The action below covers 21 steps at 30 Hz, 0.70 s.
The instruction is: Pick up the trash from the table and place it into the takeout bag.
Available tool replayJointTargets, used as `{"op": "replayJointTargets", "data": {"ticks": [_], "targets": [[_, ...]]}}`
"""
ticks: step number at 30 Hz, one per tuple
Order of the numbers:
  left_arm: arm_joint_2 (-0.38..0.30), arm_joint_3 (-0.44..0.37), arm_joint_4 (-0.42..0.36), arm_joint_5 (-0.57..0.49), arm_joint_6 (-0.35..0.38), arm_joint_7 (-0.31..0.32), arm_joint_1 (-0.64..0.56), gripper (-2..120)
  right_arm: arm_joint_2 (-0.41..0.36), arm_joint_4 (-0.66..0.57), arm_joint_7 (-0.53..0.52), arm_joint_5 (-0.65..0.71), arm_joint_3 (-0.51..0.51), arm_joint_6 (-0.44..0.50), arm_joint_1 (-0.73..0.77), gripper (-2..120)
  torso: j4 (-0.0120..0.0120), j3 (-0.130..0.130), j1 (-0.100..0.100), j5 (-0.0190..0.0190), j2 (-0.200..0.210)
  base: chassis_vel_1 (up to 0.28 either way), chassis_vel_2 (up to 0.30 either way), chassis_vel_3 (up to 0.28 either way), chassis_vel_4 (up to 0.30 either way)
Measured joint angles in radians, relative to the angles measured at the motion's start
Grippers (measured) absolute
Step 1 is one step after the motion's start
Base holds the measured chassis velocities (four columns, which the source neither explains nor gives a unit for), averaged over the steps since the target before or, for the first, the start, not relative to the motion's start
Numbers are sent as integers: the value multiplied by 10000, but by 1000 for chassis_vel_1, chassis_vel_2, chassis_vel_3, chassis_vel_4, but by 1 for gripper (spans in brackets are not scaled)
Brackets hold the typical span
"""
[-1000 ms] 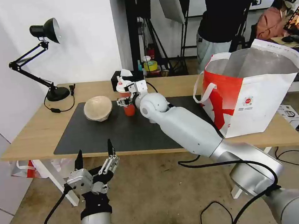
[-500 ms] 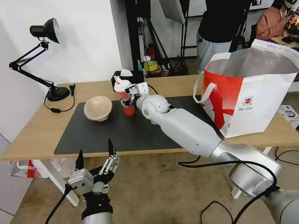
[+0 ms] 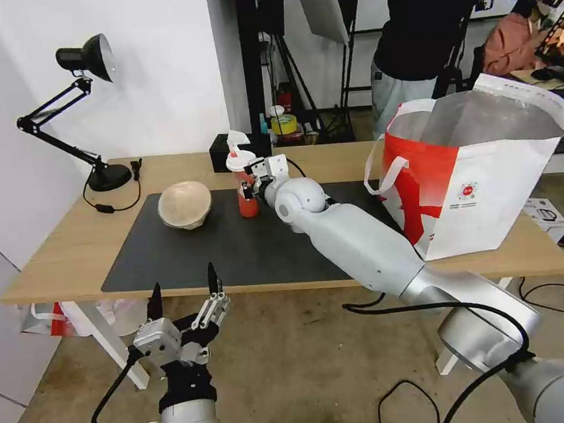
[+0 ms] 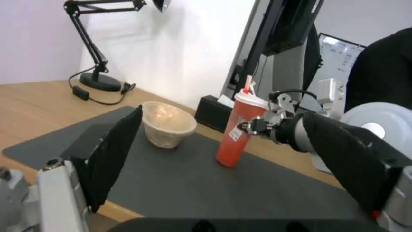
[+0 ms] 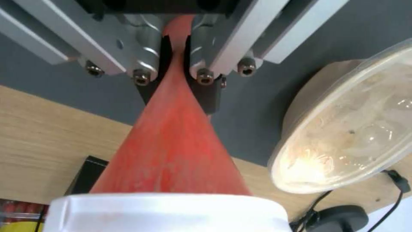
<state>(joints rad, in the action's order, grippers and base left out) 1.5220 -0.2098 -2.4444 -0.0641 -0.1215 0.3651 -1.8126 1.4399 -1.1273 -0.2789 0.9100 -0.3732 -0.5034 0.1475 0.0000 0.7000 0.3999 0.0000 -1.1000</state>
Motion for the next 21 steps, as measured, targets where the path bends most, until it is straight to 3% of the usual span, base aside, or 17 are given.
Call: {"op": "replayJointTargets", "data": {"ticks": [15,16,21], "targets": [[-8,-6,-42,37,7,-5,-53,100,-64,-162,-64,225,61,-2,33,3,4,1,0,-2,1,0,0,0,0],[-24,-58,-173,128,18,-4,-169,100,-530,-1061,-192,574,239,-3,122,3,9,2,5,3,2,0,0,0,0],[-24,-73,-276,181,31,-12,-243,100,-1606,-2638,-360,843,551,-1,275,3,-9,-4,-3,0,-2,-5,-21,-6,3]]}}
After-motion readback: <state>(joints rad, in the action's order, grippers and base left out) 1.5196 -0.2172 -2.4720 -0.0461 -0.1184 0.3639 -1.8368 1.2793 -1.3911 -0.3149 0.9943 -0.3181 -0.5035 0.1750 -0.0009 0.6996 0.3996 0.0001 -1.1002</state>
